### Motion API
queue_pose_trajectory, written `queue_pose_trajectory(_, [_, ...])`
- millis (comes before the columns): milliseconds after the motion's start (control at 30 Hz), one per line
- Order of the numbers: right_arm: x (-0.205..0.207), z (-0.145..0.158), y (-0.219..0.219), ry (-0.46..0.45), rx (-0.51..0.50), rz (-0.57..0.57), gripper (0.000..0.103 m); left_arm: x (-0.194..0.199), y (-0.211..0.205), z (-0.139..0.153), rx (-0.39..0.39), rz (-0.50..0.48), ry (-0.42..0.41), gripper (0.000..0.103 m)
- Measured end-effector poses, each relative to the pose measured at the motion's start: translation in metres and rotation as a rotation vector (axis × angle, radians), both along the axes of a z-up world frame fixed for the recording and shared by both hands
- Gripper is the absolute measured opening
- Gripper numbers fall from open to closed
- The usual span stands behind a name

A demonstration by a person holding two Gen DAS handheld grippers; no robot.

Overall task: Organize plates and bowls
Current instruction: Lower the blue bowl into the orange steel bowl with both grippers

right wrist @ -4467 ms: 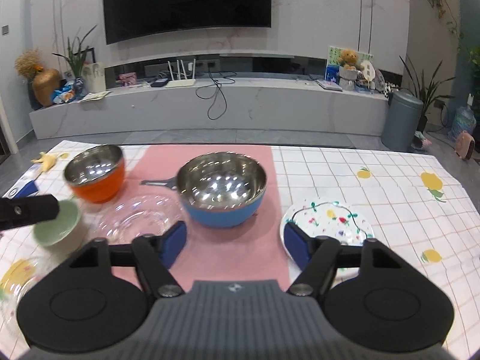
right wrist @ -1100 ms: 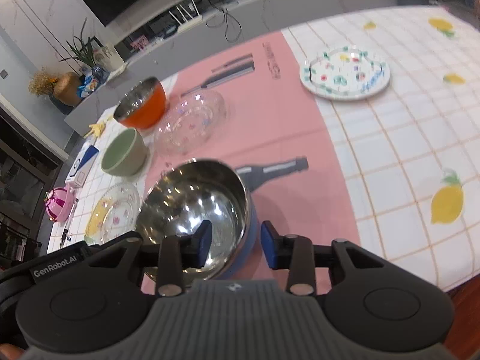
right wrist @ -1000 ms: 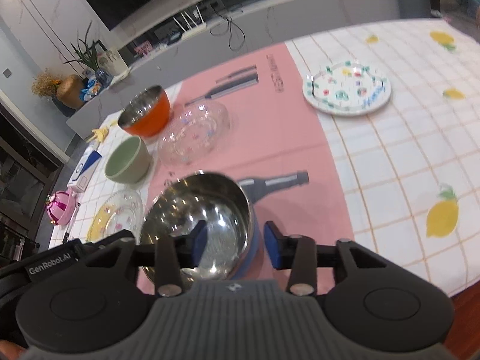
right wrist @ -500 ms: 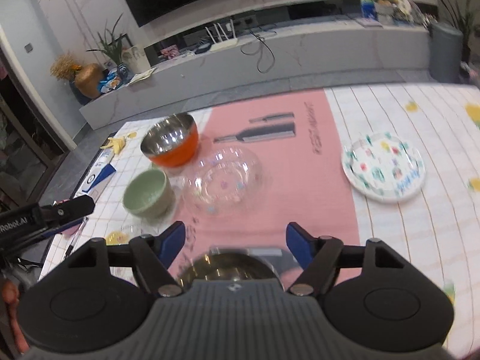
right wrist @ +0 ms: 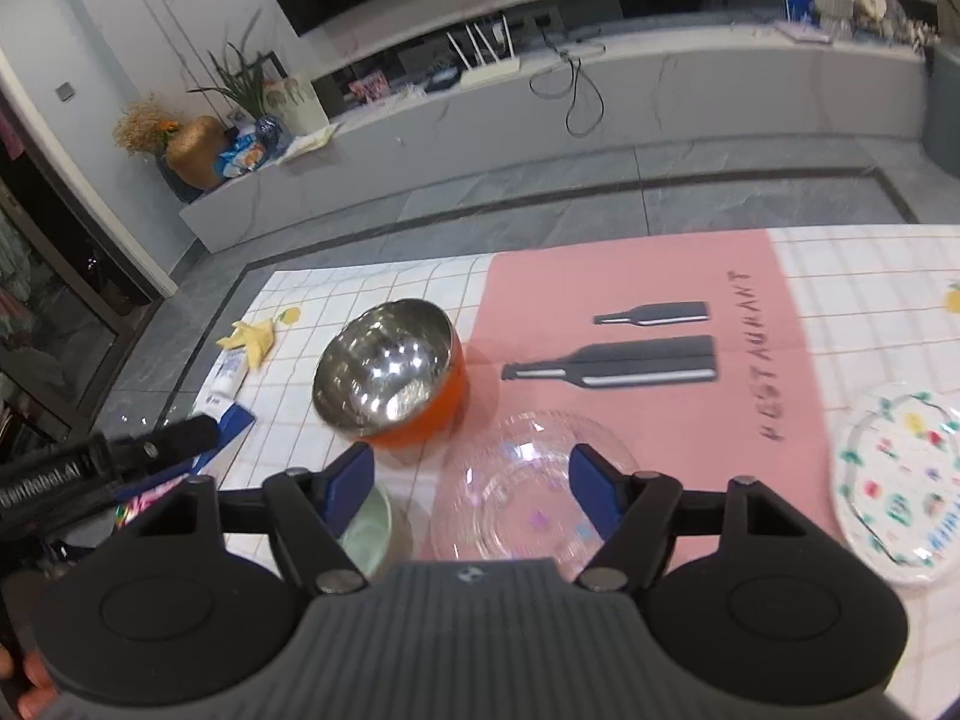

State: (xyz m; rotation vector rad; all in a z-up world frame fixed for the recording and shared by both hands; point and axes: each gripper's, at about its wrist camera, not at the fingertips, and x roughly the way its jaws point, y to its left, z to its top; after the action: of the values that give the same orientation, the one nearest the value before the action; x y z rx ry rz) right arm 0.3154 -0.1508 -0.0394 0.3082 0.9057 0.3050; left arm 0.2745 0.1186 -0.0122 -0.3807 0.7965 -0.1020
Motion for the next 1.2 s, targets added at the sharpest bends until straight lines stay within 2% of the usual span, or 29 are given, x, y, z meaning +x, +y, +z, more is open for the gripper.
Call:
queue_pose_trajectory(100, [0.035,-0.014,0.014,0.032,0.019,-0.001,0.065,0.027,0.004,-0.020,0.042,0.004,0.024,0.054])
queue_pose_trajectory(167, [0.056,-0.026,0.023,0.071,0.036,-0.013,0.058,0.044,0.009,-0.033,0.063,0.015,0.040,0.054])
queue_pose_trajectory(233, [0.074,-0.036,0.032,0.099,0.037,-0.016,0.056,0.057,0.017,-0.043,0.049,0.047,0.041,0.052])
queue_pose_trajectory(267, [0.082,-0.042,0.038,0.114,0.029,-0.016,0.050,0.062,0.020,-0.047,0.042,0.052,0.045,0.052])
queue_pose_trajectory(333, [0.093,-0.052,0.046,0.138,0.019,-0.009,0.046,0.072,0.023,-0.056,0.037,0.049,0.062,0.052])
queue_pose_trajectory(400, [0.102,-0.060,0.054,0.142,0.008,-0.004,0.041,0.080,0.024,-0.065,0.033,0.053,0.094,0.044])
queue_pose_trajectory(533, [0.118,-0.075,0.064,0.174,-0.015,-0.010,0.031,0.087,0.023,-0.079,0.030,0.061,0.118,0.040])
queue_pose_trajectory(600, [0.122,-0.081,0.065,0.193,-0.013,-0.013,0.027,0.090,0.024,-0.083,0.021,0.059,0.131,0.030])
queue_pose_trajectory(733, [0.123,-0.084,0.065,0.194,0.016,-0.006,0.012,0.091,0.024,-0.085,0.001,0.057,0.131,0.013])
queue_pose_trajectory(967, [0.118,-0.076,0.068,0.195,-0.001,-0.002,0.010,0.089,0.025,-0.077,-0.002,0.066,0.140,0.011])
queue_pose_trajectory(1200, [0.099,-0.047,0.060,0.172,0.013,0.001,0.010,0.067,0.021,-0.045,-0.009,0.063,0.118,0.012])
